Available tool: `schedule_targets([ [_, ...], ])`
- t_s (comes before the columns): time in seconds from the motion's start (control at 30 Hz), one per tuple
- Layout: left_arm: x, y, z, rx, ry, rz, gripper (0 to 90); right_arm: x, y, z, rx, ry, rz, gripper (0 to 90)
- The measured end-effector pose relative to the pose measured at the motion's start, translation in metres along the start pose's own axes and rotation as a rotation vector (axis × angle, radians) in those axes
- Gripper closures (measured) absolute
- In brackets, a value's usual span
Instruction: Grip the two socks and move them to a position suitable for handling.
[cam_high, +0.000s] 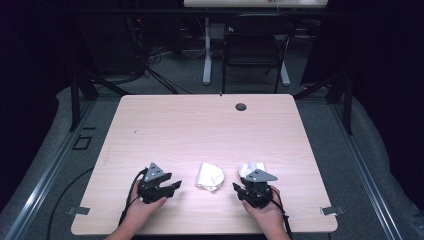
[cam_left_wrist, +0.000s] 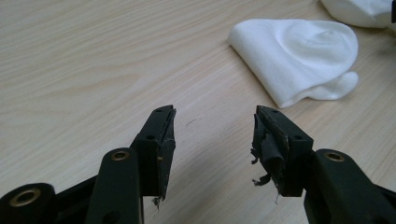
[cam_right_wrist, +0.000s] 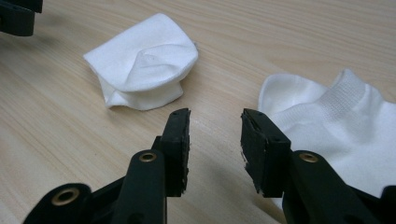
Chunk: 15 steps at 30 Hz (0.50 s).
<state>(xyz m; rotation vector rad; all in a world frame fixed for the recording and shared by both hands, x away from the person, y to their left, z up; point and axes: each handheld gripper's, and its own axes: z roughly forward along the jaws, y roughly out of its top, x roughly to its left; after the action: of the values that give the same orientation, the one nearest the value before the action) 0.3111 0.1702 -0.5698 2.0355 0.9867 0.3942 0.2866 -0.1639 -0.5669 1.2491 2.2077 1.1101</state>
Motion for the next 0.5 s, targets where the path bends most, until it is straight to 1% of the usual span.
schedule_targets([
  [0.03, -0.003, 0.002, 0.002, 0.004, -0.001, 0.005, 50.4, 0.0, 0.0, 0.0, 0.003, 0.003, 0.002, 62.9],
  [0.07, -0.009, 0.005, 0.005, 0.008, -0.015, 0.013, 52.4, -0.001, 0.0, 0.0, 0.002, 0.004, 0.003, 63.6],
  [0.2, -0.021, 0.013, 0.013, 0.019, -0.022, 0.045, 54.9, -0.001, 0.001, -0.002, 0.006, 0.006, 0.007, 64.0],
  [0.27, -0.027, 0.017, 0.018, 0.016, -0.035, 0.046, 55.9, -0.002, 0.0, -0.002, 0.005, 0.01, 0.012, 64.5],
  [0.3, -0.027, 0.017, 0.018, 0.016, -0.035, 0.046, 56.4, -0.002, 0.0, -0.002, 0.004, 0.011, 0.015, 64.7],
  [0.33, -0.03, 0.019, 0.021, 0.02, -0.035, 0.047, 56.4, -0.002, 0.0, -0.002, 0.004, 0.011, 0.015, 64.7],
  [0.37, -0.036, 0.022, 0.027, 0.026, -0.032, 0.054, 56.5, -0.002, 0.001, -0.003, 0.005, 0.01, 0.017, 64.9],
  [0.43, -0.038, 0.024, 0.028, 0.03, -0.034, 0.061, 57.4, -0.003, 0.0, -0.003, 0.001, 0.008, 0.023, 64.9],
  [0.47, -0.042, 0.026, 0.031, 0.032, -0.039, 0.07, 57.5, -0.004, 0.0, -0.004, 0.003, 0.012, 0.026, 64.9],
  [0.5, -0.044, 0.027, 0.033, 0.03, -0.038, 0.07, 57.5, -0.004, 0.0, -0.004, 0.003, 0.012, 0.026, 64.9],
])
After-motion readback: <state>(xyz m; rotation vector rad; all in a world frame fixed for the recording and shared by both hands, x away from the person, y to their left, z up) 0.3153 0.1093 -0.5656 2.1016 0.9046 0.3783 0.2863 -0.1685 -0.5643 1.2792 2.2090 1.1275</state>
